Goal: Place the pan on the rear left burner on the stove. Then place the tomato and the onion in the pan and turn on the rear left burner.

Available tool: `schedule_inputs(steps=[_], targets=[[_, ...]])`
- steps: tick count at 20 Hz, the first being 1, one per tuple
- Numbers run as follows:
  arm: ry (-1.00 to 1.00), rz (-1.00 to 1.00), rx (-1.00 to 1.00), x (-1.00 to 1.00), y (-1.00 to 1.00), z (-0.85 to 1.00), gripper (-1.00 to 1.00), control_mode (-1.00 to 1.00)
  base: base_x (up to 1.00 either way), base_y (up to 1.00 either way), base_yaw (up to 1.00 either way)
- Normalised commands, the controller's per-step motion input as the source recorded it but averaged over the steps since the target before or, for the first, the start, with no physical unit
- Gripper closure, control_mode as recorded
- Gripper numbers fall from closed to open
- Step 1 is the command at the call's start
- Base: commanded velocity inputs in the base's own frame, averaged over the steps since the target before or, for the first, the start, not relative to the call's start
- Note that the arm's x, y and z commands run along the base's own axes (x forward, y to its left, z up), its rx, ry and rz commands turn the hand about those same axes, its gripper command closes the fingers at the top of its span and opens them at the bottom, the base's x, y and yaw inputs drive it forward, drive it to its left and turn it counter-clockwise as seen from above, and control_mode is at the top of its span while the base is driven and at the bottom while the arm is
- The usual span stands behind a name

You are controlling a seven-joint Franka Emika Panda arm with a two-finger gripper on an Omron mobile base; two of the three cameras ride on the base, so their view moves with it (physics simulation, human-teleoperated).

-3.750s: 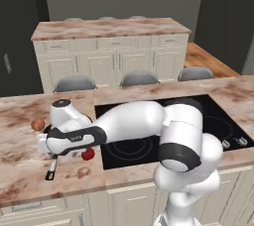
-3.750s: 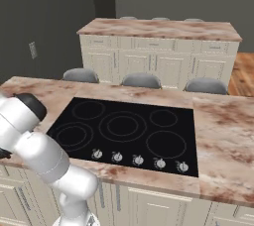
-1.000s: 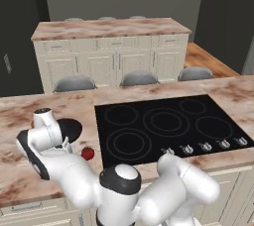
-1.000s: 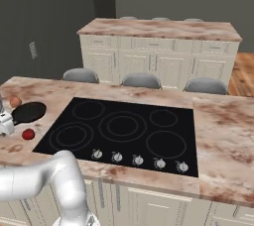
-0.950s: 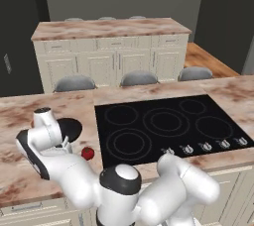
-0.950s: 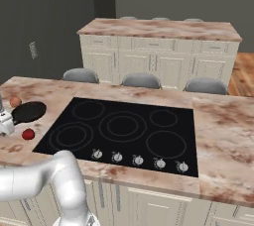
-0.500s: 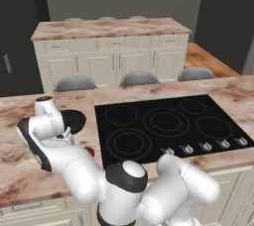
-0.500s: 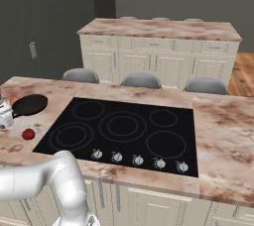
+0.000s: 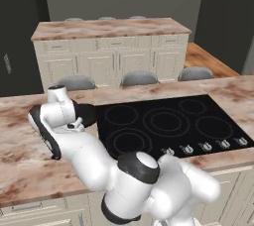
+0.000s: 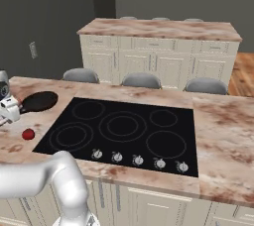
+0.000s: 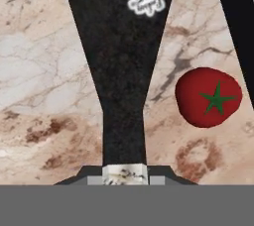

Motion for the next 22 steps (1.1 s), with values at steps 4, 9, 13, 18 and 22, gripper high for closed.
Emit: schedule_inputs(steps=[4, 9, 13, 18, 22], targets=[[-0.01, -0.04, 0.0, 0.0, -0.79, 0.04, 1.0, -1.0, 0.0, 0.0, 0.0], [0.0, -0.03, 0.0, 0.17, -0.66, 0.2, 1.0, -1.0, 0.0, 0.0, 0.0], [0.0, 0.0, 0.03, 0.28, -0.43, 0.22, 1.0, -1.0, 0.0, 0.0, 0.0], [0.0, 0.0, 0.03, 0.23, -0.33, 0.06, 1.0, -1.0, 0.0, 0.0, 0.0], [0.0, 0.0, 0.01, 0.23, -0.28, 0.0, 1.0, -1.0, 0.0, 0.0, 0.0]])
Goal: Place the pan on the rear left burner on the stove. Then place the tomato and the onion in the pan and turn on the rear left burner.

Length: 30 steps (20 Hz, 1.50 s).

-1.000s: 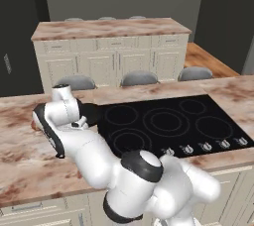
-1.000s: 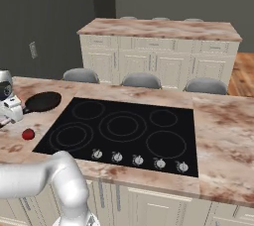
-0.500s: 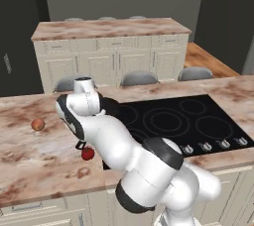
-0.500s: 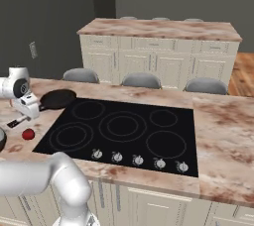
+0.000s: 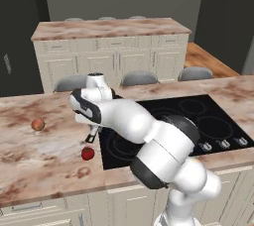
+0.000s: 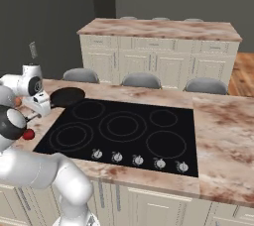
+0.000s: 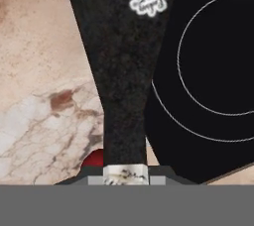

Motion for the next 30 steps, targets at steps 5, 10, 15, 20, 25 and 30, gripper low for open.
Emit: schedule_inputs(steps=[5, 10, 15, 20, 25, 30], targets=[[0.0, 0.0, 0.0, 0.21, -0.32, 0.0, 1.0, -1.0, 0.0, 0.0, 0.0], [0.01, -0.01, 0.0, 0.19, -0.29, -0.13, 1.0, -1.0, 0.0, 0.0, 0.0], [0.02, 0.0, 0.0, 0.21, -0.25, -0.24, 1.0, -1.0, 0.0, 0.0, 0.0], [0.0, 0.0, 0.0, 0.23, -0.18, -0.2, 1.0, -1.0, 0.0, 0.0, 0.0], [0.0, -0.01, 0.0, 0.29, -0.05, -0.23, 1.0, -1.0, 0.0, 0.0, 0.0], [0.01, 0.0, 0.02, 0.24, 0.0, -0.28, 1.0, -1.0, 0.0, 0.0, 0.0]])
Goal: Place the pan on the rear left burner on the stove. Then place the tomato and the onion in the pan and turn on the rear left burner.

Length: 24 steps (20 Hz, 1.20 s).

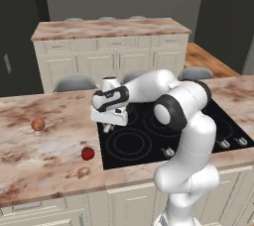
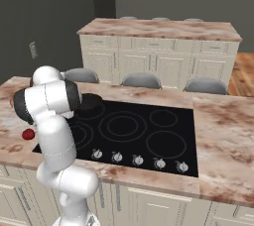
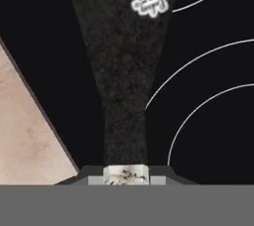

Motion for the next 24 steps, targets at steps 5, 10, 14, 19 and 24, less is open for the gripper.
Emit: schedule_inputs(steps=[5, 10, 14, 19, 24], targets=[[0.01, 0.0, 0.02, 0.27, 0.0, -0.22, 1.0, -1.0, 0.0, 0.0, 0.0], [0.01, 0.0, 0.02, 0.25, 0.0, -0.24, 1.0, -1.0, 0.0, 0.0, 0.0], [0.01, -0.01, 0.01, 0.22, 0.0, -0.29, 1.0, -1.0, 0.0, 0.0, 0.0], [0.01, -0.02, 0.01, 0.07, 0.0, -0.23, 1.0, -1.0, 0.0, 0.0, 0.0], [0.0, -0.06, 0.02, -0.18, 0.0, -0.03, 1.0, -1.0, 0.0, 0.0, 0.0]])
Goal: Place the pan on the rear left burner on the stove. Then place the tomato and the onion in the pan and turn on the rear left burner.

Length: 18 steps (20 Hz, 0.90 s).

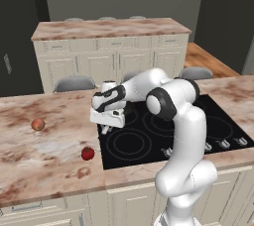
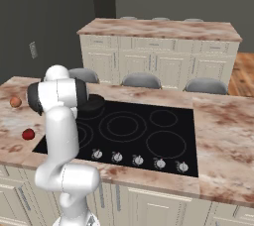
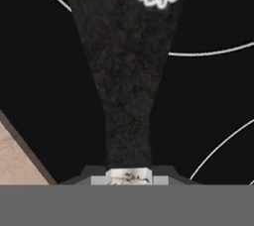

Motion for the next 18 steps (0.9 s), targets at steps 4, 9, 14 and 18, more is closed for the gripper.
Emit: schedule_inputs(steps=[4, 9, 14, 18], targets=[[0.01, -0.07, 0.03, -0.23, 0.0, -0.06, 1.0, -1.0, 0.0, 0.0, 0.0], [0.02, -0.07, 0.01, -0.18, 0.0, -0.11, -1.0, -1.0, 0.0, 0.0, 0.0], [0.0, -0.02, 0.0, -0.04, 0.0, -0.02, -1.0, -1.0, 0.0, 0.0, 0.0], [-0.01, 0.0, 0.0, -0.16, 0.0, 0.27, -1.0, -1.0, 0.0, 0.0, 0.0]])
